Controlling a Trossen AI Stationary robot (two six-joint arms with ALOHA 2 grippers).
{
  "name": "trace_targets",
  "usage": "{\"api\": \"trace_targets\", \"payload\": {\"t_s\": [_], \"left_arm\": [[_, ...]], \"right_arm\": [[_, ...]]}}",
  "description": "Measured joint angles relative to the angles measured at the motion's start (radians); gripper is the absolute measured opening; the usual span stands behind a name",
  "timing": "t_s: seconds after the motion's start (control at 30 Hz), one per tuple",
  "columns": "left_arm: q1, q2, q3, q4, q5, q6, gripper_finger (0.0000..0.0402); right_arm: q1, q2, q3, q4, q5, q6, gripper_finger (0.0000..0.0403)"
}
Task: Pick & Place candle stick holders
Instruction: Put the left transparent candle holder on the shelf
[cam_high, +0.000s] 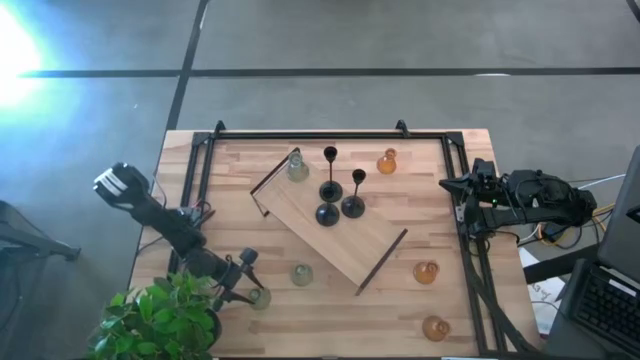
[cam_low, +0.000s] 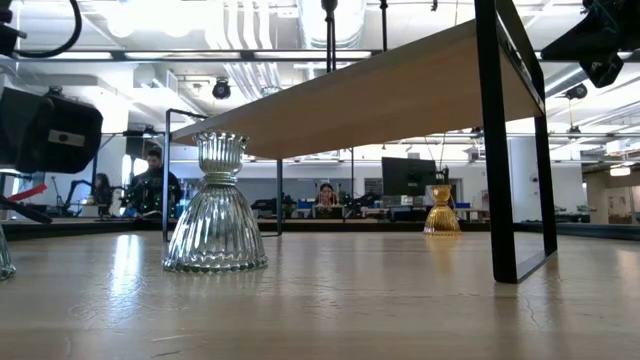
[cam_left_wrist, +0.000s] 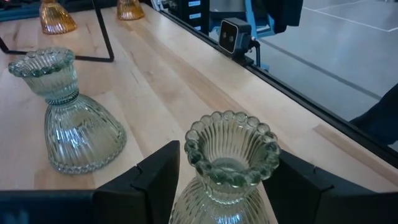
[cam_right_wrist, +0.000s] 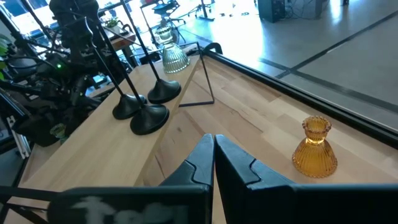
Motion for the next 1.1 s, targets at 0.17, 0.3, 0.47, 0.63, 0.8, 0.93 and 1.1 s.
{"api": "trace_targets", "payload": {"t_s": [0.17, 0.3, 0.47, 0.63, 0.8, 0.93, 1.1], "left_arm": [[0.006, 0.034, 0.0, 0.042, 0.0, 0.009, 0.0202], [0.006, 0.05, 0.0, 0.064, -0.01, 0.009, 0.0172], [0.008, 0.049, 0.0, 0.067, -0.038, 0.009, 0.0142], [0.008, 0.024, 0.0, 0.064, -0.066, 0.027, 0.0142], [0.009, -0.037, 0.0, 0.066, -0.096, 0.031, 0.0143], [0.009, -0.107, 0.0, 0.066, -0.138, 0.001, 0.0144], [0.009, -0.212, 0.0, 0.062, -0.242, -0.058, 0.0144]], "right_arm": [[0.0, 0.0, 0.0, 0.0, 0.0, 0.0, 0.0008], [0.0, 0.0, 0.0, 0.0, 0.0, 0.0, 0.0008], [0.0, 0.0, 0.0, 0.0, 0.0, 0.0, 0.0009], [0.0, 0.0, 0.0, 0.0, 0.0, 0.0, 0.0009], [0.0, 0.0, 0.0, 0.0, 0.0, 0.0, 0.0009], [0.0, 0.0, 0.0, 0.0, 0.0, 0.0, 0.0009], [0.0, 0.0, 0.0, 0.0, 0.0, 0.0, 0.0009]]}}
